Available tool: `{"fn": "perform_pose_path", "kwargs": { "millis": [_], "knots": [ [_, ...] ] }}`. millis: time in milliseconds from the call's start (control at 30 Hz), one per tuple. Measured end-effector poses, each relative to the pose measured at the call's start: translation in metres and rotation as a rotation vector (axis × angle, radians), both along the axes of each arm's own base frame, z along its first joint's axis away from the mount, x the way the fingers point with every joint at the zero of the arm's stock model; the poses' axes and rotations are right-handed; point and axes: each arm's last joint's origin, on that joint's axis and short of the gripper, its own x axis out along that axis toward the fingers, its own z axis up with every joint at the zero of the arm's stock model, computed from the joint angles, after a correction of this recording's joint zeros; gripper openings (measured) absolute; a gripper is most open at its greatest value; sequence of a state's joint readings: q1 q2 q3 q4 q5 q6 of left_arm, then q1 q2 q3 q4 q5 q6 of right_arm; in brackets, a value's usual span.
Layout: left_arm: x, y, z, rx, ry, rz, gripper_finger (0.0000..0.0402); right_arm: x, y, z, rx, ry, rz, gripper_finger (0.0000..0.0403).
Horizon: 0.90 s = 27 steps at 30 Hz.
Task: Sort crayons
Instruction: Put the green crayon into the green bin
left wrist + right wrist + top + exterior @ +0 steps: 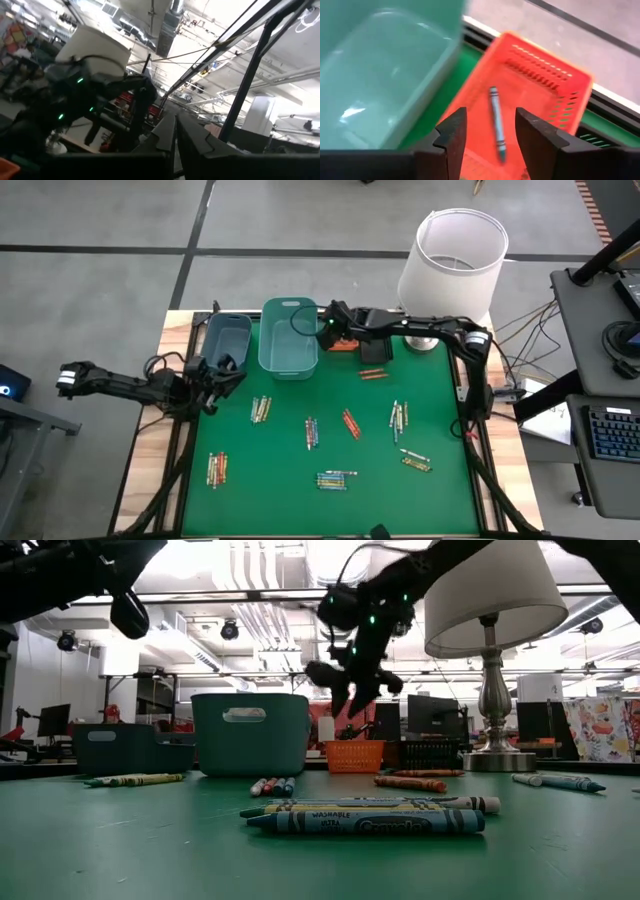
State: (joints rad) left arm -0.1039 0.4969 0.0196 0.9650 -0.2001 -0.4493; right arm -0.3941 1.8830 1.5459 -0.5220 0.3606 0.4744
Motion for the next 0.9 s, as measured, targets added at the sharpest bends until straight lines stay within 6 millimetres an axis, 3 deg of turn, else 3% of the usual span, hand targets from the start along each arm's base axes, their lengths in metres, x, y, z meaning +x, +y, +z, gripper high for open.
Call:
{"fn": "perform_pose_path", "kwargs": {
  "millis": [233,433,667,900],
  "knots": [
    [0.004,-0.002,-0.003,-0.088,0.012,-0.059,0.0,0.004,0.059,0.035,-0.057,-0.009,0.194,0.0152],
    [0.011,-0.008,0.005,-0.115,0.007,-0.1,0.0,-0.001,0.12,0.054,-0.078,0.031,0.382,0.0142],
    [0.033,-0.018,0.027,-0.097,0.058,-0.144,0.0,-0.01,0.184,0.059,-0.086,0.095,0.579,0.0139],
    [0.057,-0.03,0.027,-0.173,0.29,-0.21,0.0,-0.025,0.233,0.06,-0.078,0.173,0.715,0.0139]
  ]
}}
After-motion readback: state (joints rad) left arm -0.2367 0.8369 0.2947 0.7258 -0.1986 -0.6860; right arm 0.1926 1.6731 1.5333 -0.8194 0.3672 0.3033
